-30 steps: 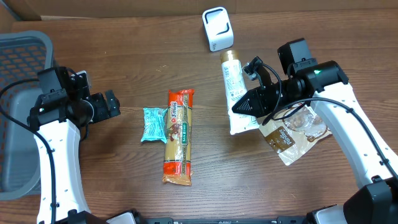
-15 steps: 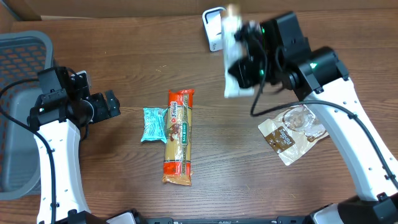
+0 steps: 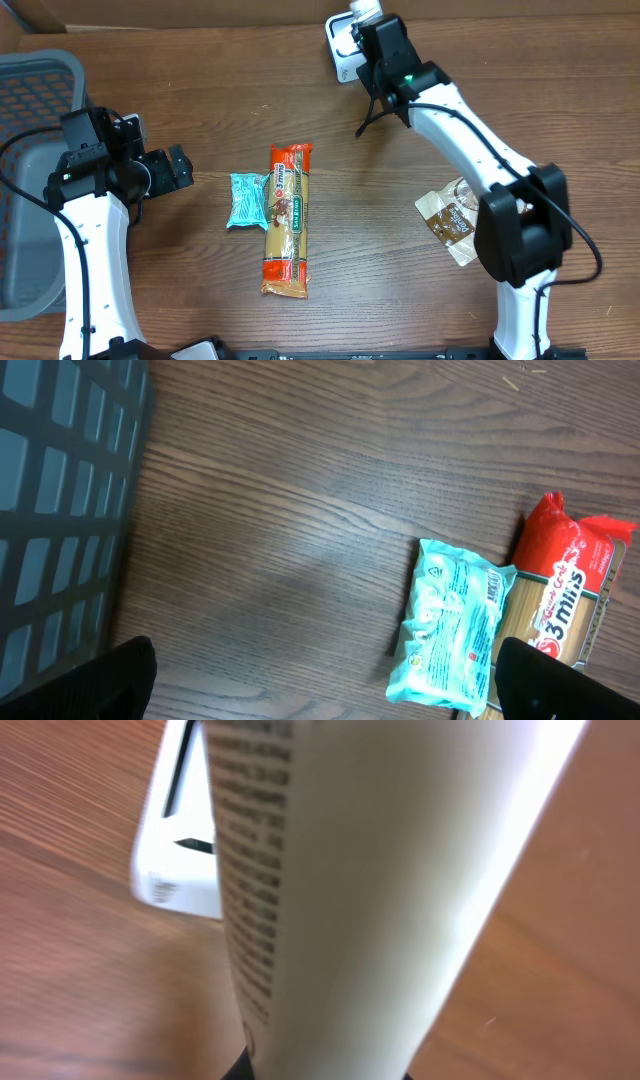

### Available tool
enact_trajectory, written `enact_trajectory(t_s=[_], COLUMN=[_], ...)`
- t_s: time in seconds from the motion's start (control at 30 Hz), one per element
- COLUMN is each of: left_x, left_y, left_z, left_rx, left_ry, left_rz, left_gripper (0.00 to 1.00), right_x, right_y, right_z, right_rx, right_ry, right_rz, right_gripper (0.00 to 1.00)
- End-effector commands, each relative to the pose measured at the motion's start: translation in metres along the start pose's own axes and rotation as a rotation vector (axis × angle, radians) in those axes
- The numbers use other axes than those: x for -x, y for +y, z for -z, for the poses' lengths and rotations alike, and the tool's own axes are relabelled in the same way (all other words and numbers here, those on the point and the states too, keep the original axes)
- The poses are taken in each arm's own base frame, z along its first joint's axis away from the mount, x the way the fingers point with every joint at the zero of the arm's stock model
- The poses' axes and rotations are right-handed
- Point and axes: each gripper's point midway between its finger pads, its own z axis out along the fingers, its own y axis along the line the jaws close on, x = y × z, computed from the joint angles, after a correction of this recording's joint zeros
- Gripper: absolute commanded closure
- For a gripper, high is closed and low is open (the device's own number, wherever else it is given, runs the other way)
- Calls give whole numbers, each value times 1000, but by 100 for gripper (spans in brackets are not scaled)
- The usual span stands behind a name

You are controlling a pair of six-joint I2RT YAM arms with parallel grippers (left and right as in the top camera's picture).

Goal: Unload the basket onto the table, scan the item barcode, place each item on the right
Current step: 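Hold the white tube up in front of the white scanner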

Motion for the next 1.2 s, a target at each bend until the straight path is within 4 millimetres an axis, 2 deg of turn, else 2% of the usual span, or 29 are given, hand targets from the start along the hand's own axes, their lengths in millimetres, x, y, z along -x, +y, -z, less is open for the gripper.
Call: enact_trajectory(t_s=[0.0,0.2,0.4,1.17], left_x=[3,3,3,3], left_y=[-2,-2,-2,-2], left_z=[2,2,2,2], left_rx=[-7,-7,-7,-8], left_ry=[-9,-9,-9,-9], left_rz=[-21,-21,-21,-21], left_gripper=[1,0,0,0], right_x=[20,12,6,3], right_y=[-25,-24,-19,-22], right_z=[1,-39,-64,-67], right_rx=[-152,-290,-372,-409], right_ry=[-44,-34,-26,-15], right_rz=[157,256,353,355], right_gripper=[97,97,96,97])
